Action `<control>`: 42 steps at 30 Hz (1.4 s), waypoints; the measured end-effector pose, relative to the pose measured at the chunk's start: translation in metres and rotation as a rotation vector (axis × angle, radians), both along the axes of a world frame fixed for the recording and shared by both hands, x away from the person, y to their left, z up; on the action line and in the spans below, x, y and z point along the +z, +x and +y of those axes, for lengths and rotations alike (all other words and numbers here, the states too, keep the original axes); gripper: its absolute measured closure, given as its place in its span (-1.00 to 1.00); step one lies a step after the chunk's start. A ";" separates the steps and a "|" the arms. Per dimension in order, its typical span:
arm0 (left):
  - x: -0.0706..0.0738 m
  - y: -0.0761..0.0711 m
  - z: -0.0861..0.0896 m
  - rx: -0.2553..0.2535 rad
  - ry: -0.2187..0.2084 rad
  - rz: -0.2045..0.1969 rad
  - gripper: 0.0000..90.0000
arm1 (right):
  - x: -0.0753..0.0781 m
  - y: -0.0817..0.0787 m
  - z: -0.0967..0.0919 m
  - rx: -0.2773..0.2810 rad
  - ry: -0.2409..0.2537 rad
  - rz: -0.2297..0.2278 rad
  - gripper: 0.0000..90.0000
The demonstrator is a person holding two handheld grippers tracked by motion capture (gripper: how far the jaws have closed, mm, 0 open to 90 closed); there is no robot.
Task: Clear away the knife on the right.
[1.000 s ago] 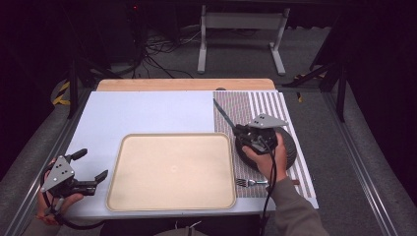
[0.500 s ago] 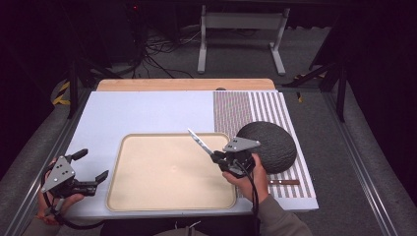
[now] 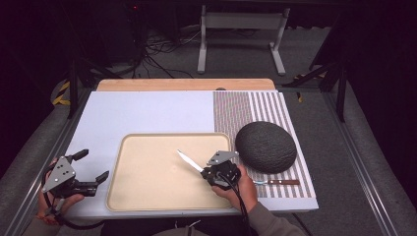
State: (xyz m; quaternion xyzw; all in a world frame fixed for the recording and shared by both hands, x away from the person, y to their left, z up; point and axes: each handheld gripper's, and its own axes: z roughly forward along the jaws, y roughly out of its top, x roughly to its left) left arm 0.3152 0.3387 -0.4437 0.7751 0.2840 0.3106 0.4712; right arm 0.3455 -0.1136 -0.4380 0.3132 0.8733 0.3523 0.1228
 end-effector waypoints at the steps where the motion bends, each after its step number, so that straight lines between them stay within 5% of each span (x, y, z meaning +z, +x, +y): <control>1: 0.000 0.000 -0.001 -0.004 0.005 0.004 -0.90 | -0.002 0.000 0.000 0.000 -0.006 0.012 0.74; 7: -0.001 0.000 -0.001 -0.004 0.006 0.009 -0.90 | -0.008 -0.002 0.001 0.014 -0.037 0.025 0.70; 11: 0.000 0.000 -0.001 -0.002 0.009 0.004 -0.90 | -0.004 -0.002 0.001 0.027 -0.033 -0.021 0.35; 13: 0.000 0.000 0.000 0.000 0.006 0.003 -0.90 | -0.003 -0.002 0.001 0.030 -0.035 -0.037 0.39; 16: 0.000 0.001 0.000 -0.001 0.007 0.010 -0.90 | 0.002 -0.007 0.004 0.085 -0.026 -0.103 0.77; 19: -0.001 0.003 -0.001 -0.006 0.013 0.010 -0.90 | 0.001 -0.011 0.016 0.196 -0.067 -0.120 1.00; 25: -0.002 0.005 -0.002 -0.010 0.012 0.013 -0.90 | -0.012 -0.013 0.036 0.270 -0.148 -0.128 1.00; 42: -0.002 0.005 -0.003 -0.013 0.015 0.015 -0.89 | -0.011 0.000 0.015 0.147 -0.147 -0.116 1.00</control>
